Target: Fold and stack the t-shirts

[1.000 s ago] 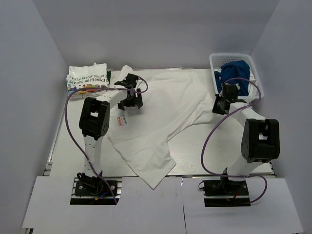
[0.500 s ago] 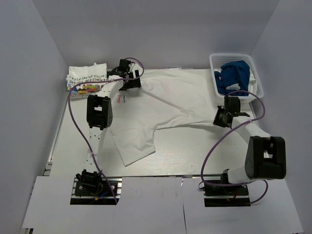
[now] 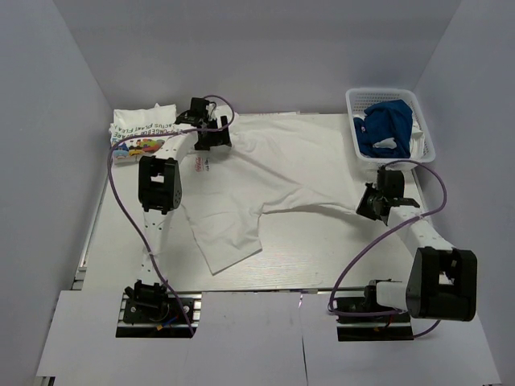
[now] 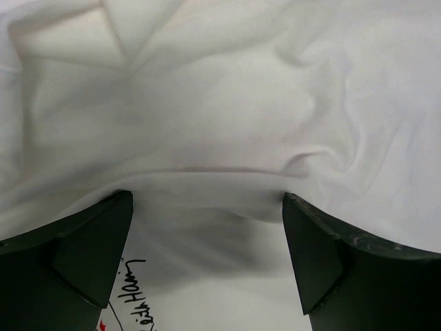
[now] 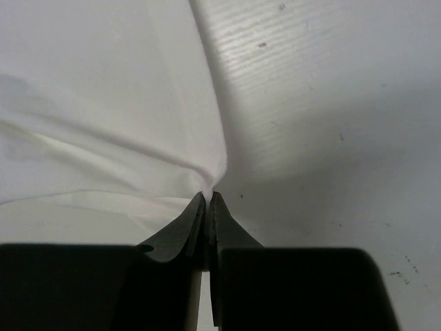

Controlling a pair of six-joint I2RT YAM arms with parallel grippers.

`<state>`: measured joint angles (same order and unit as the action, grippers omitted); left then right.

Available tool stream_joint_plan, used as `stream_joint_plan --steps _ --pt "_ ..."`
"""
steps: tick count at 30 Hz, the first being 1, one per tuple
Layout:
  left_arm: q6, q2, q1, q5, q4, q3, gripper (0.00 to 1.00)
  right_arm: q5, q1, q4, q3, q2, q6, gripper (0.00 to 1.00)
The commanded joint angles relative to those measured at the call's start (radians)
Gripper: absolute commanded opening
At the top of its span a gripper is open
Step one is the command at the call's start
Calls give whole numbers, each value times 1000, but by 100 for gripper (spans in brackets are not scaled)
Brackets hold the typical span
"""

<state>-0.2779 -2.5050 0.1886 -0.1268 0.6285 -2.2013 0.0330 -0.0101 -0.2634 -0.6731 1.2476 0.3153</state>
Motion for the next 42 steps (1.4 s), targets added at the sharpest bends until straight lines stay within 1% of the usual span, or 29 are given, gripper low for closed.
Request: stream_joint_plan --steps 1,2,3,4,5,6,7,8,10,11,12,14,15,16,17,18,19,20,22,23,24,26,27,33,35,41,42 --pt "9 102 -8 -69 106 15 100 84 -14 -33 -16 56 27 11" --pt "9 127 -8 -82 118 15 100 76 -14 -39 -22 59 33 16" --pt "0 155 -8 -82 140 47 100 68 -14 -37 -29 59 48 22" --pt "0 187 -8 -82 140 73 100 59 -14 -31 -29 38 56 32" --pt "0 266 -8 -82 140 107 100 45 -16 -30 -29 24 57 34" --pt "-30 311 -8 -67 140 200 100 36 -14 -19 -28 15 57 37" --pt "-49 357 -8 -53 128 254 100 30 -14 -16 -22 3 61 43" --pt "-75 442 -8 -53 114 355 100 27 -16 -11 -19 -31 65 60" --pt "-102 527 -8 -53 103 452 100 21 -16 -14 -22 -42 68 62" --pt "-119 570 -8 -53 103 539 100 9 -16 -17 -20 -43 70 62" --pt "-132 656 5 -44 103 587 100 5 -16 -20 -20 -37 73 62" --pt "-202 748 24 -16 103 691 100 -7 -16 -25 -17 -24 76 62" --pt "-225 793 25 -90 87 813 100 -7 -16 -26 -14 2 91 62" --pt "-274 887 25 -126 35 886 100 -5 -16 -25 -7 -5 97 62" --pt "-296 932 25 -148 13 1017 100 -4 -17 -22 0 16 102 62" --pt "-313 975 25 -180 -1 1076 100 -5 -19 -33 0 24 113 62" --pt "-322 1012 35 -180 -1 1124 100 -7 -19 -39 1 30 116 62" --pt "-337 1081 35 -180 32 1203 100 -5 -21 -42 10 42 114 62" --pt "-366 1152 48 -168 66 1284 100 -5 -25 -36 23 42 125 62" --pt "-379 1188 58 -168 76 1368 100 -7 -25 -28 39 39 131 62" --pt "-389 1259 69 -168 86 1408 100 -18 -28 -22 44 39 134 62" --pt "-412 1313 78 -194 115 1501 100 -22 -28 -36 47 39 139 62" --pt "-425 1353 89 -203 128 1525 100 -24 -28 -31 49 39 140 62" --pt "-437 1399 129 -270 162 1679 100 -7 -37 -30 78 36 145 63" --pt "-460 1399 143 -310 132 1707 100 -10 -39 -14 86 33 148 63" --pt "-483 1373 202 -321 59 1795 100 -1 -45 7 107 41 156 63" --pt "-494 1373 218 -321 42 1805 100 -10 -47 41 110 41 154 62"
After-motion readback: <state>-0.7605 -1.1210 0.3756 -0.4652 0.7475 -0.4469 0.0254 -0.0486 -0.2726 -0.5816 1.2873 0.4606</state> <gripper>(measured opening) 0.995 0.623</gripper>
